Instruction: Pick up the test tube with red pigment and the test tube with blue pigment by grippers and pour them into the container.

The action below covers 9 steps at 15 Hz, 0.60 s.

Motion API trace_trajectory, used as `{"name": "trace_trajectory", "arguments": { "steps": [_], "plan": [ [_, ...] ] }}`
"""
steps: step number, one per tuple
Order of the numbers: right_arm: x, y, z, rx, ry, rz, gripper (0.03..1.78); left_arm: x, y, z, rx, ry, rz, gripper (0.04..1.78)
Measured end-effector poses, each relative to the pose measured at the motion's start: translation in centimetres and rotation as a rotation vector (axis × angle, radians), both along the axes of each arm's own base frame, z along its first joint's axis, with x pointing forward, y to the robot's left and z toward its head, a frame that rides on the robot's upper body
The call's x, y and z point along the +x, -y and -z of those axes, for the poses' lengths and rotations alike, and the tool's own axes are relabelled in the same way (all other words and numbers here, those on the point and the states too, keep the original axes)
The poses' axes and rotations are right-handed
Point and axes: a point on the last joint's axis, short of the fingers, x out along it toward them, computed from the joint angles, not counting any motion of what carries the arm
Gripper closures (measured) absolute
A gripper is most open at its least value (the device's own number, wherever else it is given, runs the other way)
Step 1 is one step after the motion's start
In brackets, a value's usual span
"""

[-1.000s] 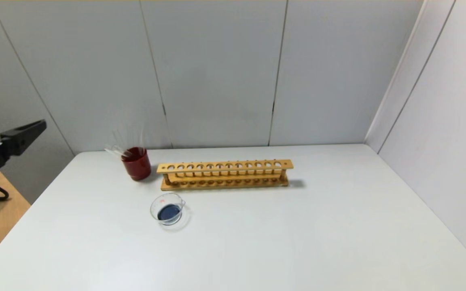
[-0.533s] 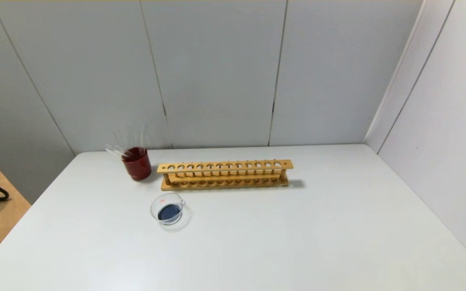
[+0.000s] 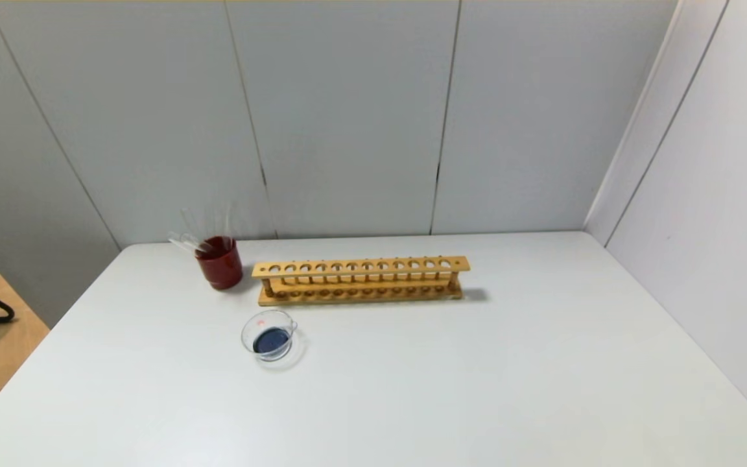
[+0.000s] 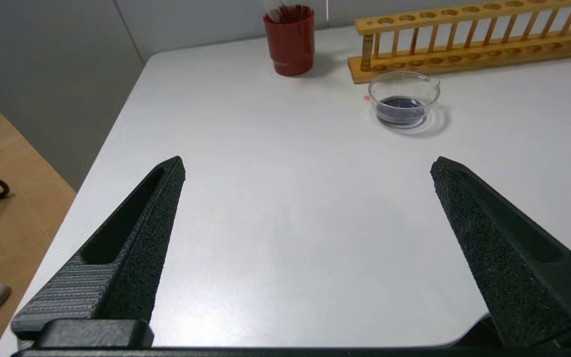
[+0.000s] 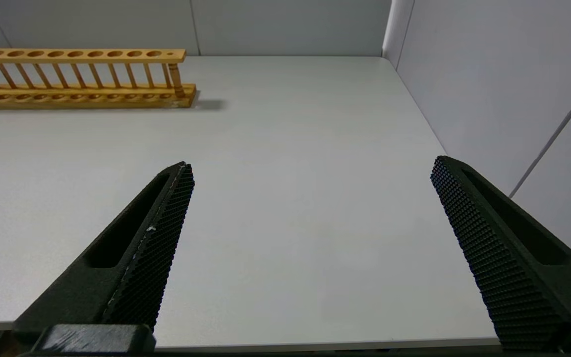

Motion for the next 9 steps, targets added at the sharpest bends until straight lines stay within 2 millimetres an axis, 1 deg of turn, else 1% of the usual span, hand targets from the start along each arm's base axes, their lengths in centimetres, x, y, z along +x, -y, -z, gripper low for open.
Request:
{"name": "trace_trajectory", "arguments": {
  "steps": [6,9],
  "plan": [
    [0.0,0.0,0.0,-0.002,0.0,0.0,0.06,-0.05,0.01,0.12,0.004,0.011,0.006,0.07],
    [0.0,0.0,0.0,0.001,0.0,0.0,0.06,-0.05,0.01,0.1,-0.046,0.013,0.006,0.07]
  ]
}}
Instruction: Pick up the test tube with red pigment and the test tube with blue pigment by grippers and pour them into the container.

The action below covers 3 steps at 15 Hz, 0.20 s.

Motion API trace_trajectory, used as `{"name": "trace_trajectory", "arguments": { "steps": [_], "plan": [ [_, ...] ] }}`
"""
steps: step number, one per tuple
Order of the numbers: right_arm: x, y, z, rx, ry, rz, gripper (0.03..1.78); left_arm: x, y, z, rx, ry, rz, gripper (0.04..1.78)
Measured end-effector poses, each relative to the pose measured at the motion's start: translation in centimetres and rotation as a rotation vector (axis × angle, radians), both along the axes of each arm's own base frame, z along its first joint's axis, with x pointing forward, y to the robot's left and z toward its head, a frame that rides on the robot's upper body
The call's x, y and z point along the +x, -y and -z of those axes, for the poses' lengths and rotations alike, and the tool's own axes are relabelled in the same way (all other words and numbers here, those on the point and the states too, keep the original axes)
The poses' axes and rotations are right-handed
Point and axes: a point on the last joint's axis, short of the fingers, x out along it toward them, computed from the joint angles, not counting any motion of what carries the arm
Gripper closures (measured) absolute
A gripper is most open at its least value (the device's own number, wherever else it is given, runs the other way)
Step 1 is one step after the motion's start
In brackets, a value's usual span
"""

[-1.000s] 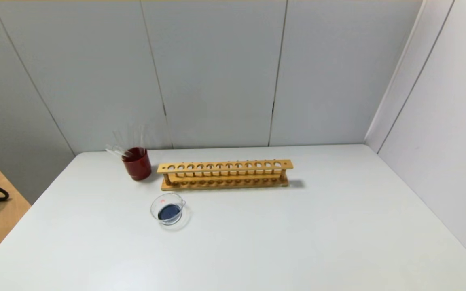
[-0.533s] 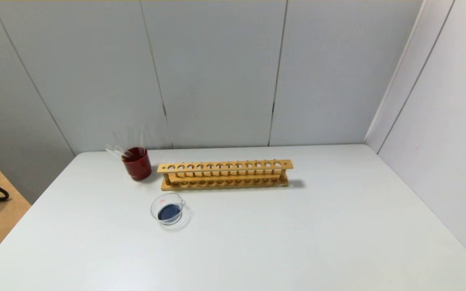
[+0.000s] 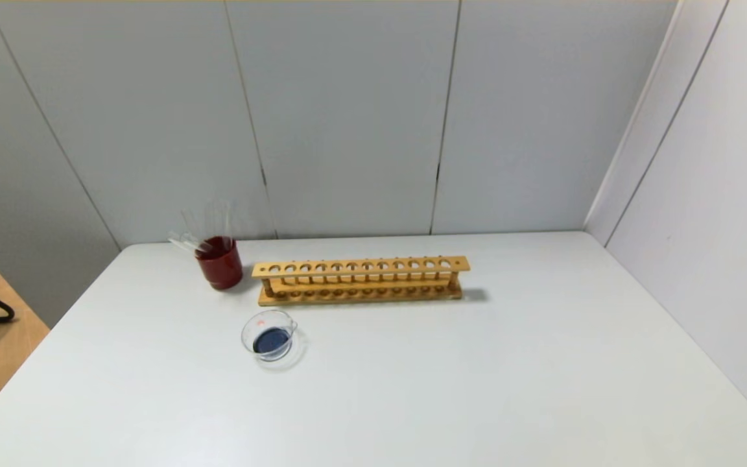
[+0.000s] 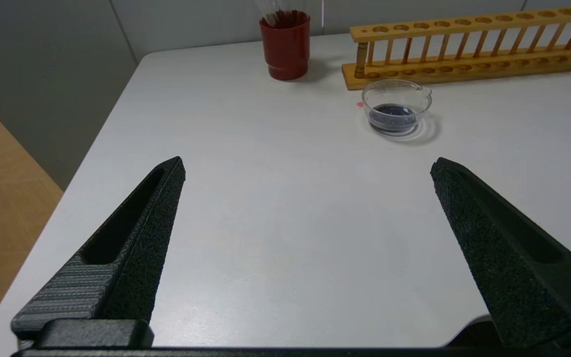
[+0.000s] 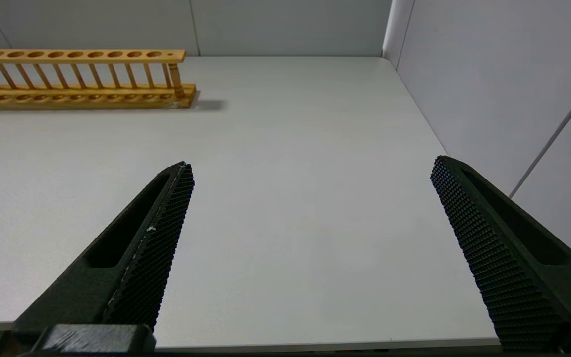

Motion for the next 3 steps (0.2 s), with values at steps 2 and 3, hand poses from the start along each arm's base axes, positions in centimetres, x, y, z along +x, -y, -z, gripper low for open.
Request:
{"name": "trace_trajectory", "arguments": {
  "steps": [2,3],
  "plan": [
    [0.0,0.0,0.0,0.0,0.0,0.0,0.06,0.0,-0.01,0.01,-0.022,0.0,-0.002,0.07],
    [0.0,0.0,0.0,0.0,0.0,0.0,0.06,0.0,-0.01,0.01,-0.023,0.0,-0.003,0.07]
  ]
}}
